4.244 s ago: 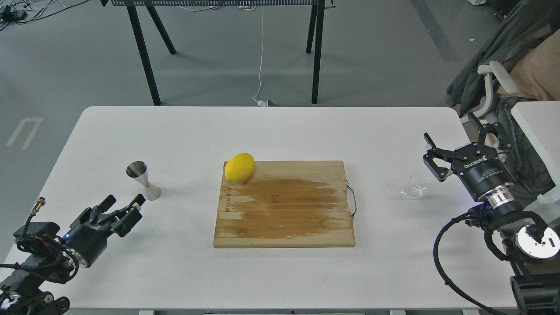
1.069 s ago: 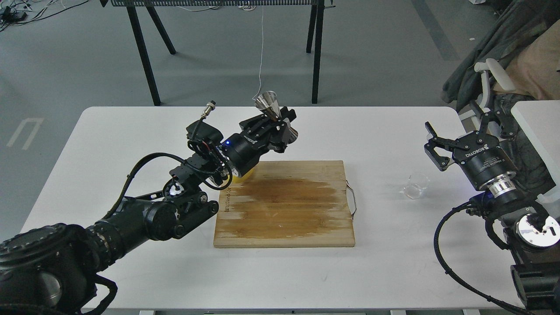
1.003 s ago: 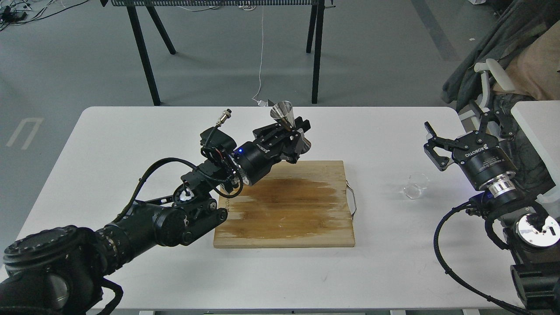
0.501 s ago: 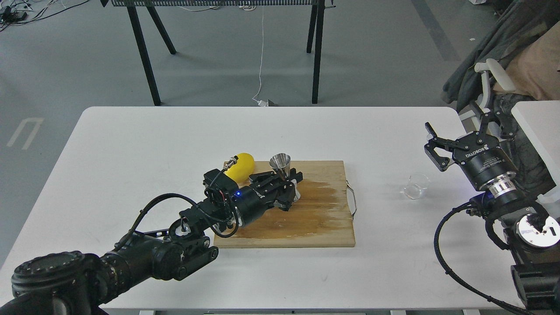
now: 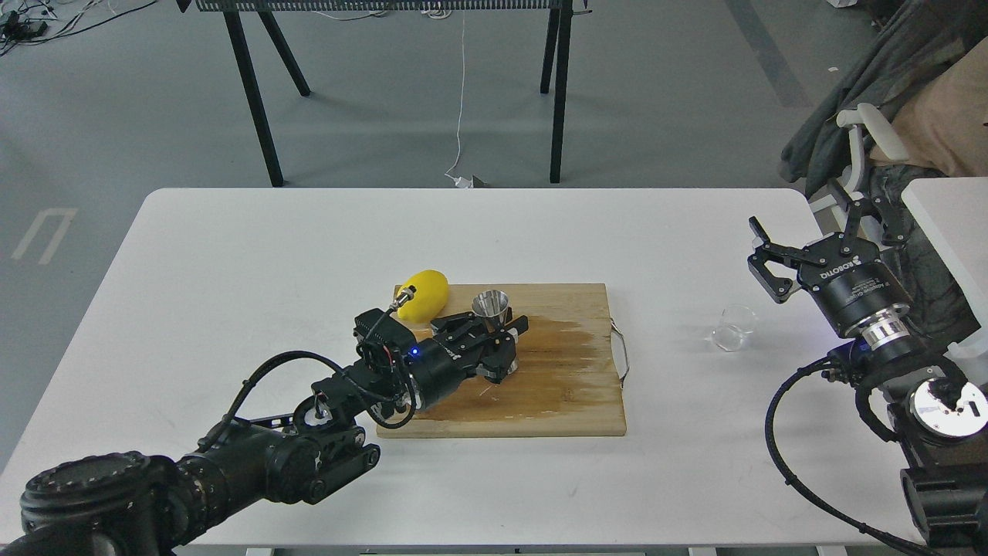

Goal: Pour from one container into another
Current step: 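Lower the jigger upright onto the board beside the lemon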

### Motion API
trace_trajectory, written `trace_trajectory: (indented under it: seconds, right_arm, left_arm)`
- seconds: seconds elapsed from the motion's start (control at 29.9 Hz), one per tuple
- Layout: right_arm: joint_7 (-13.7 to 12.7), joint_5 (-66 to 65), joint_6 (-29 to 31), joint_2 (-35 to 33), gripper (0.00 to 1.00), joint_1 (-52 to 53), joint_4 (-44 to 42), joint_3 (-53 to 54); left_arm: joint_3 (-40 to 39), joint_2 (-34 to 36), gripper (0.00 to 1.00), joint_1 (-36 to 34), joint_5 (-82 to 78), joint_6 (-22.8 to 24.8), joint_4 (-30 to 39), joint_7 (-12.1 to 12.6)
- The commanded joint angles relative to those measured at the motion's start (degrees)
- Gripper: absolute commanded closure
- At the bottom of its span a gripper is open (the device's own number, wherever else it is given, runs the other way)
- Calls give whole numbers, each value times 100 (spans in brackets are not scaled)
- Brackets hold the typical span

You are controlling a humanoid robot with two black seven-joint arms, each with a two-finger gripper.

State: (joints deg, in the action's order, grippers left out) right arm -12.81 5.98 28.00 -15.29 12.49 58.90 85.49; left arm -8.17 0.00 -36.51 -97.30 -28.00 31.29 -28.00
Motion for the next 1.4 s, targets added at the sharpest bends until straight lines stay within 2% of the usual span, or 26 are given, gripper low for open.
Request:
trace_trajectory:
  seconds: [0.0,0.53,0.7,0.87,0.9,1.04,1.37]
  right_arm:
    - [-2,0,0,0,1,-1,-1,3]
    - [-2,0,0,9,1,-9,-1,3]
    - [-2,0,0,17,1,-9,-1,3]
    - [-2,0,0,26,1,-9,8,3]
    - [-2,0,0,26,1,-9,-1,3]
    - [-2,0,0,26,1,-9,-1,3]
    - [-2,0,0,26,1,-9,8,3]
  left_arm:
    - [-1,0,68,73,0,0,0,0]
    - [8,0,63,118,0,0,9,0]
    - [0,0,50,126,0,0,9,0]
    - [8,0,20,153,0,0,26,0]
    - [8,0,18,188,0,0,35,0]
    - [8,0,15,223,0,0,44,0]
    - [8,0,14,434,0,0,71,0]
